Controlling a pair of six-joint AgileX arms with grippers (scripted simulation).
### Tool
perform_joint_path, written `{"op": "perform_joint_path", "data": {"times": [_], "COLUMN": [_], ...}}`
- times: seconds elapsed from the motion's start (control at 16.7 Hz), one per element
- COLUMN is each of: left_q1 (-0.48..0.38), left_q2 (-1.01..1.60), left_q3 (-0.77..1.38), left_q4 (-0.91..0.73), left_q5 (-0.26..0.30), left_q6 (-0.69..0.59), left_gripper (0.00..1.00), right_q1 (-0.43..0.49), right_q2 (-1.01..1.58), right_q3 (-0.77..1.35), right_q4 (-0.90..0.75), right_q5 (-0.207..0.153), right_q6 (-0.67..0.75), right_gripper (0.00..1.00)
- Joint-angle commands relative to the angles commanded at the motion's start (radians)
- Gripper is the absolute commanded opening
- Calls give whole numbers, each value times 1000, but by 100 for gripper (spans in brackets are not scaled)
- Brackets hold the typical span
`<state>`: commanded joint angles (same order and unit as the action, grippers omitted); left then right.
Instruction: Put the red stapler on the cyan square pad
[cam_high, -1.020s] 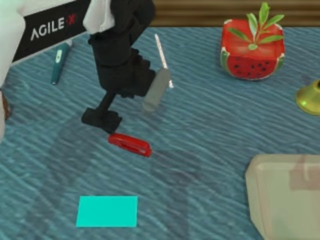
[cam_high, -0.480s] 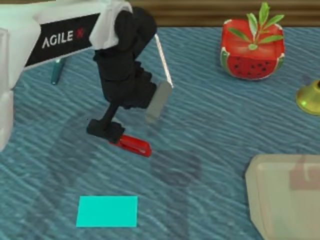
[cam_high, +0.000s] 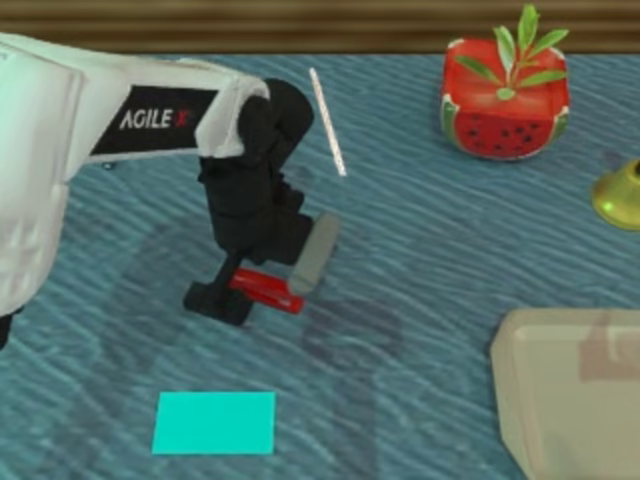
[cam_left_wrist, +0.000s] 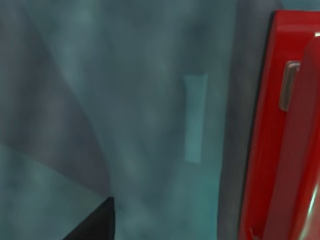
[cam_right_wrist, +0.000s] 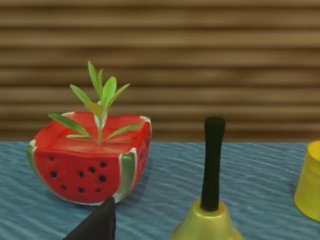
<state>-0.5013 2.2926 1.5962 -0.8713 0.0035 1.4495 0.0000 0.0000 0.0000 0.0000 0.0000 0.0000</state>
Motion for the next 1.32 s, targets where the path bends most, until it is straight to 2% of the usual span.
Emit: {"op": "perform_joint_path", "data": {"times": [0.12, 0.9, 1.32], "left_q1": [0, 0, 0], "left_q2": [0, 0, 0], "left_q3": [0, 0, 0], "left_q4": [0, 0, 0], "left_q5": [0, 0, 0], "left_q6": [0, 0, 0], "left_gripper": [100, 2, 0], "right_q1": [0, 0, 0], "right_q2": [0, 0, 0], "right_q3": [0, 0, 0], "right_q4": [0, 0, 0], "right_q5": [0, 0, 0], "right_q6": [0, 0, 0], "right_gripper": [100, 100, 100]}}
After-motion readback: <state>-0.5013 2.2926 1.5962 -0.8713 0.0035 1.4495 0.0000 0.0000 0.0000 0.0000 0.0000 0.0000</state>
